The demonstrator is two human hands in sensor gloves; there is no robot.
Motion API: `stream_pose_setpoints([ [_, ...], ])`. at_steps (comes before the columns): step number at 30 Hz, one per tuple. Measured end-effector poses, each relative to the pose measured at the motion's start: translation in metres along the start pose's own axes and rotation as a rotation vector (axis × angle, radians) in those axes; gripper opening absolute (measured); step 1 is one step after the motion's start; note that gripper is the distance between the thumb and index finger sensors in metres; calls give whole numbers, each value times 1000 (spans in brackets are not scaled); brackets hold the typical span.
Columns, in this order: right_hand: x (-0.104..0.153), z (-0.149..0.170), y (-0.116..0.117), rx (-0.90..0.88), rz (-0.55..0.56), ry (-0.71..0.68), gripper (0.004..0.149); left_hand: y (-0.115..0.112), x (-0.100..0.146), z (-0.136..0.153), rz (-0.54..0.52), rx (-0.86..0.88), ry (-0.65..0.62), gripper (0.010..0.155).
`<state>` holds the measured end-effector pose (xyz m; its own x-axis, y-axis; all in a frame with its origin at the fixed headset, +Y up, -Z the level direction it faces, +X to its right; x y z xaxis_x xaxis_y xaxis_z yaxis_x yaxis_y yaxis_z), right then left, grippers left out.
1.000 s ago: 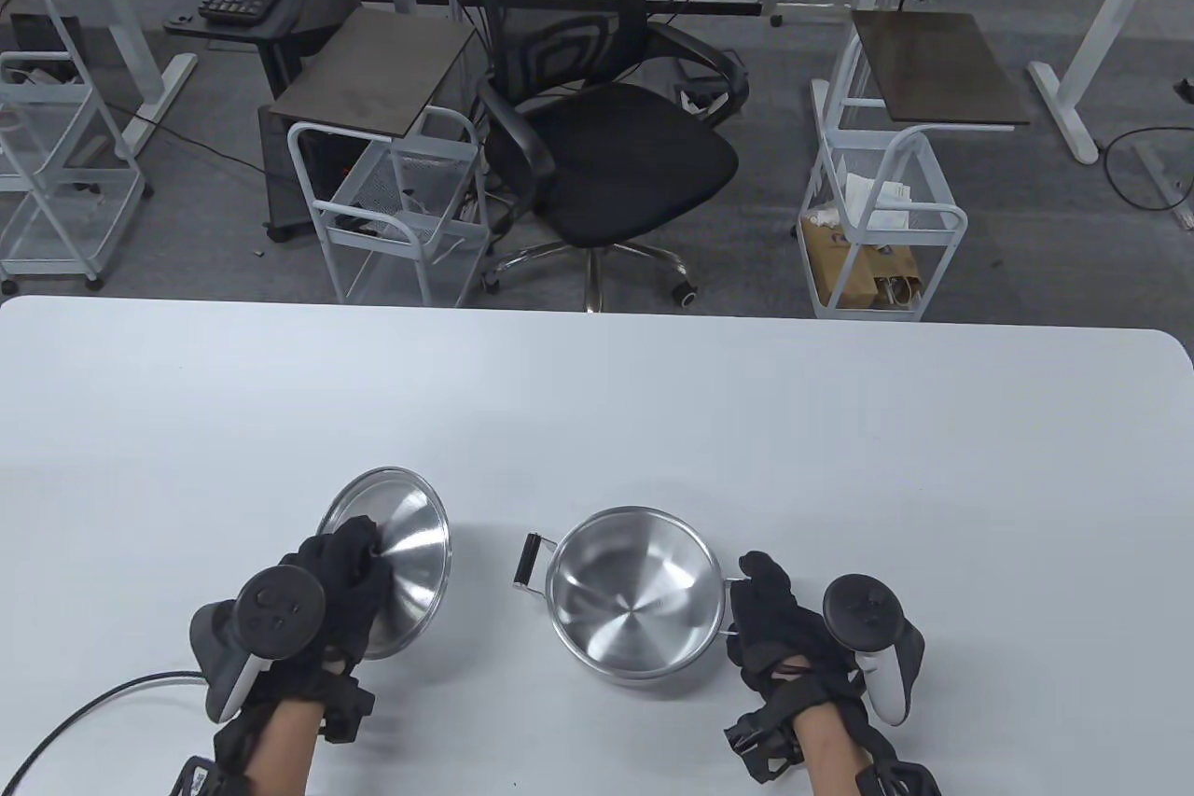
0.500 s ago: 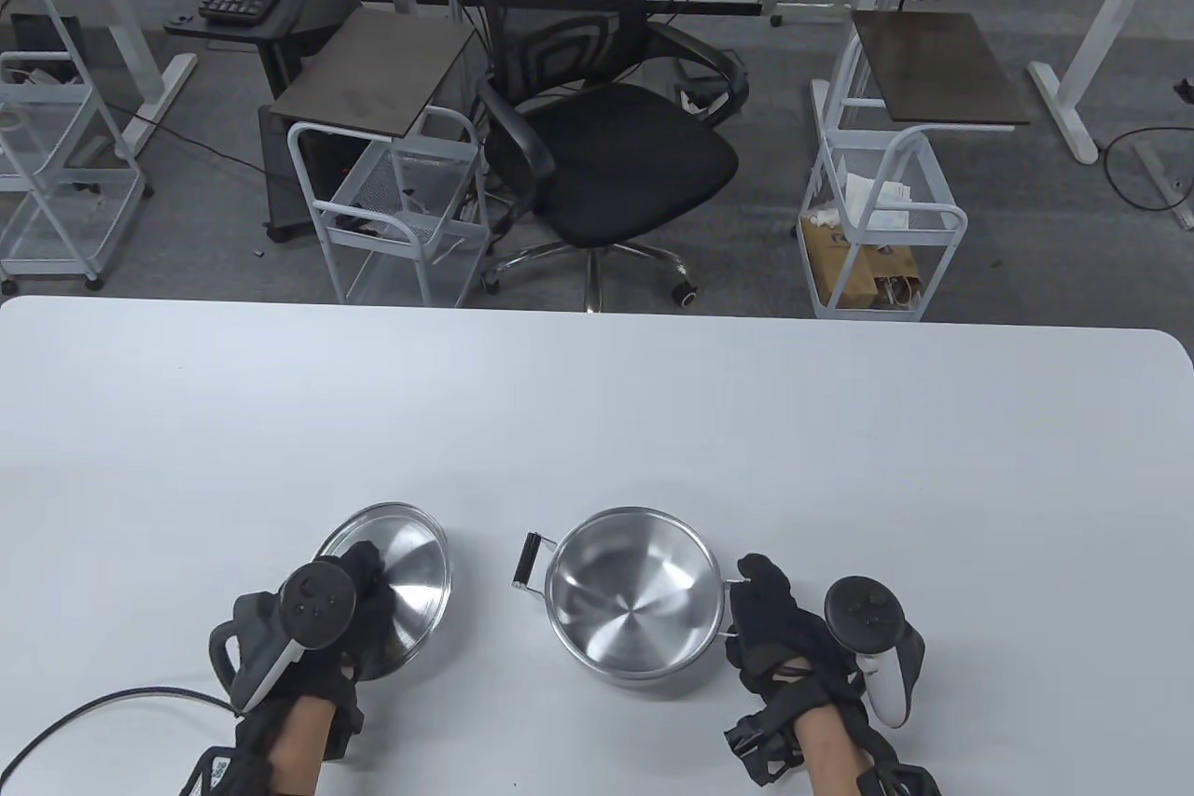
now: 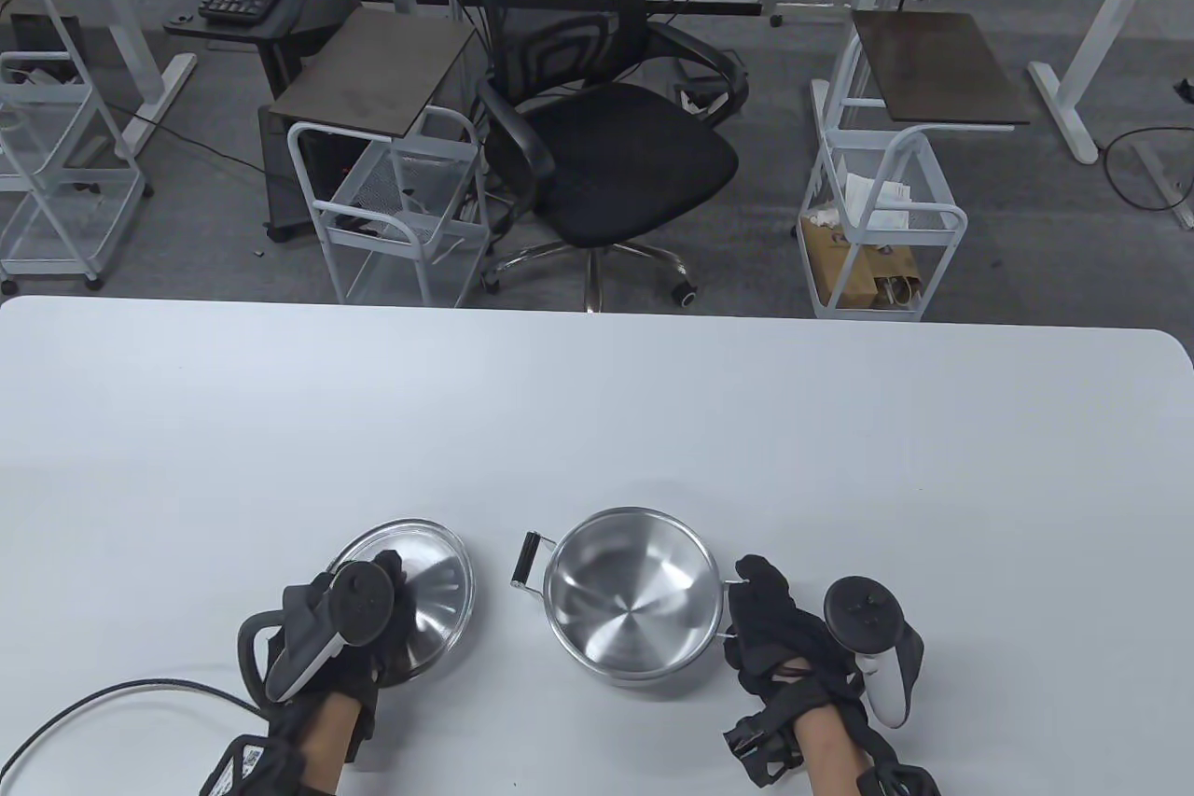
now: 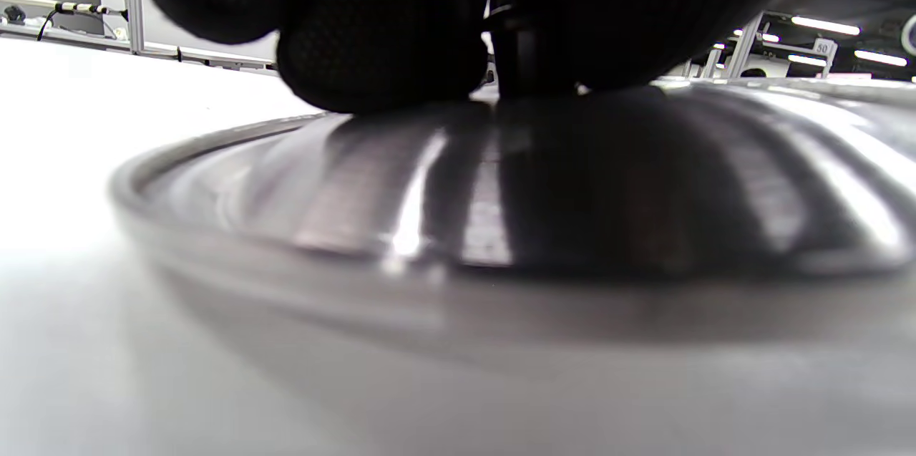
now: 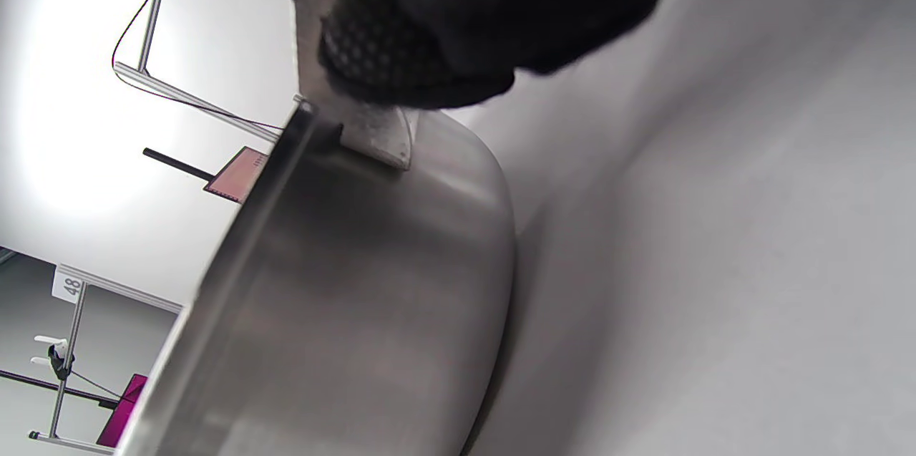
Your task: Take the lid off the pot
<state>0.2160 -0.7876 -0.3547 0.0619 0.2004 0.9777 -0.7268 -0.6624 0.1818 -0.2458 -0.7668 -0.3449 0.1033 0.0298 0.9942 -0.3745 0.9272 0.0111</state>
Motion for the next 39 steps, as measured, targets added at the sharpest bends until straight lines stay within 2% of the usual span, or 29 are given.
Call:
stream_pose_setpoints([
  [16, 0, 0, 0, -3, -1, 1, 58, -13, -3, -15, 40, -97, -14, 45],
  [24, 1, 1, -2, 8, 10, -2, 59, -12, -2, -15, 31, -77, -8, 44],
  [27, 4, 1, -11, 46, 60, -4, 59, -7, 1, -12, 11, -32, -5, 48],
  [32, 14, -1, -41, 163, 221, -39, 61, 9, 9, -5, -44, 163, -27, 59],
  [35, 23, -12, -59, 272, 306, -121, 62, 24, 16, -6, -87, 259, -68, 64],
  [39, 41, -37, -71, 389, 387, -252, 65, 42, 29, -14, -134, 369, -180, 71],
])
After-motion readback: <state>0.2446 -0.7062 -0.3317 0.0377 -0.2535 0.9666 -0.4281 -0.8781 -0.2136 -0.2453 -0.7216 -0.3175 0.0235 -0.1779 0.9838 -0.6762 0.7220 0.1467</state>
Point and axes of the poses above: the tracker on the back of each hand, its own z axis roughly to the little-finger side, its own x axis roughly from the fingertips to the wrist, y = z × x, the point moved 4 cm from there along -x, roughly from the wrist to the fingertips, and after that the axes turned 15 degrees about x, right-handed, at the moved point
